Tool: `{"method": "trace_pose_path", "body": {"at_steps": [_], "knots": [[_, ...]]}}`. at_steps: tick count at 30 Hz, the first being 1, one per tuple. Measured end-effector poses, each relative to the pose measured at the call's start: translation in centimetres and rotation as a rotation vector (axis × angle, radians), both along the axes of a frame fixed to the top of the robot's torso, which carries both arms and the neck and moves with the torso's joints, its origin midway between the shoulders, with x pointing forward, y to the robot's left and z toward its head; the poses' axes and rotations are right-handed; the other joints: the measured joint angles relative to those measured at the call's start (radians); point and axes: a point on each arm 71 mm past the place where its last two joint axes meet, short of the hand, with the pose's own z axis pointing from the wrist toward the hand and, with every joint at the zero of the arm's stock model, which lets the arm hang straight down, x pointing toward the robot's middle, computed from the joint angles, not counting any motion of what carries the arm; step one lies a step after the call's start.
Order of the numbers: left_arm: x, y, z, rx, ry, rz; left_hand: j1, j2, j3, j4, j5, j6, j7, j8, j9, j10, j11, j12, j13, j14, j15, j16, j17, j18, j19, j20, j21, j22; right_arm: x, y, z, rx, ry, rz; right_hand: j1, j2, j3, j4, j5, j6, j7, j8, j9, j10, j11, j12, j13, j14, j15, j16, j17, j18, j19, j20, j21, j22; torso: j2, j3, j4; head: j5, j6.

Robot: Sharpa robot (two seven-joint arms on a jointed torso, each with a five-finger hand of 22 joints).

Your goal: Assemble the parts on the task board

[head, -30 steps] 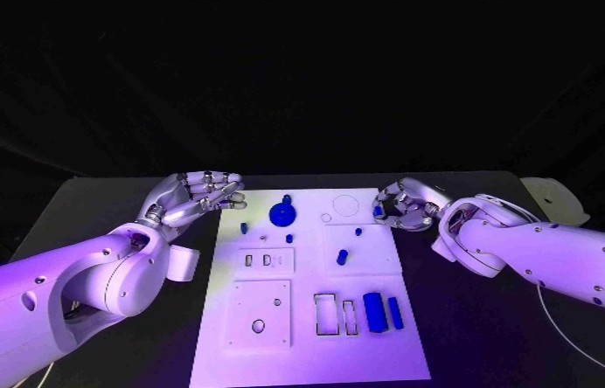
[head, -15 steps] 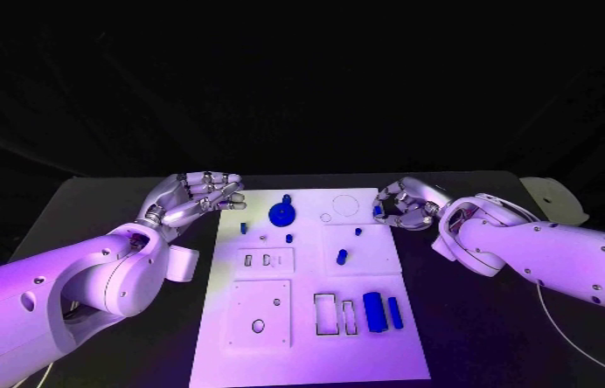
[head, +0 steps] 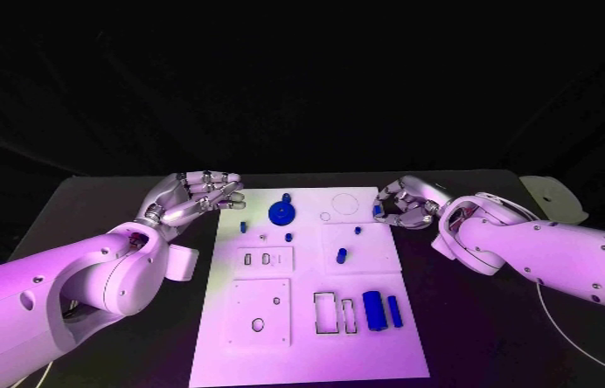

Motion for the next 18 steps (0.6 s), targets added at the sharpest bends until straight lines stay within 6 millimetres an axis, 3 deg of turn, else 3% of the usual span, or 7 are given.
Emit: {"method": "trace_pose_path", "body": {"at_steps": [8, 18], "knots": [[0.0, 0.1, 0.0, 0.001, 0.001, 0.001, 0.0, 0.0, 0.0, 0.0, 0.0, 0.0, 0.0, 0.0, 0.0, 0.0, 0.0, 0.0, 0.0, 0.0, 0.0, 0.0, 0.001, 0.0, 0.0, 0.0, 0.0, 0.0, 0.0, 0.2, 0.3, 0.012, -0.032, -0.008, 0.001, 0.02, 0.009, -0.01, -0.005, 0.01, -0.003, 0.02, 0.002, 0.001, -0.013, 0.005, 0.0, 0.003, -0.01, 0.0, 0.0, 0.0, 0.0, -0.01, 0.0, 0.0, 0.0, 0.0001, -0.0002, -0.001, -0.004], [0.0, 0.2, 0.0, 0.002, 0.003, 0.003, 0.0, 0.0, 0.0, 0.0, 0.0, 0.0, 0.0, 0.0, 0.0, 0.0, 0.0, 0.0, 0.0, 0.0, 0.0, 0.0, 0.001, 0.0, 0.0, 0.0, 0.0, 0.0, -0.9, 1.6, 1.1, 0.039, -0.085, -0.008, -0.01, 0.033, 0.015, -0.005, -0.004, 0.01, -0.003, 0.021, 0.002, 0.001, -0.013, 0.005, 0.0, 0.003, -0.01, 0.0, 0.0, 0.0, 0.0, -0.01, 0.0, 0.0, -0.001, -0.0012, -0.0004, 0.002, -0.009]]}}
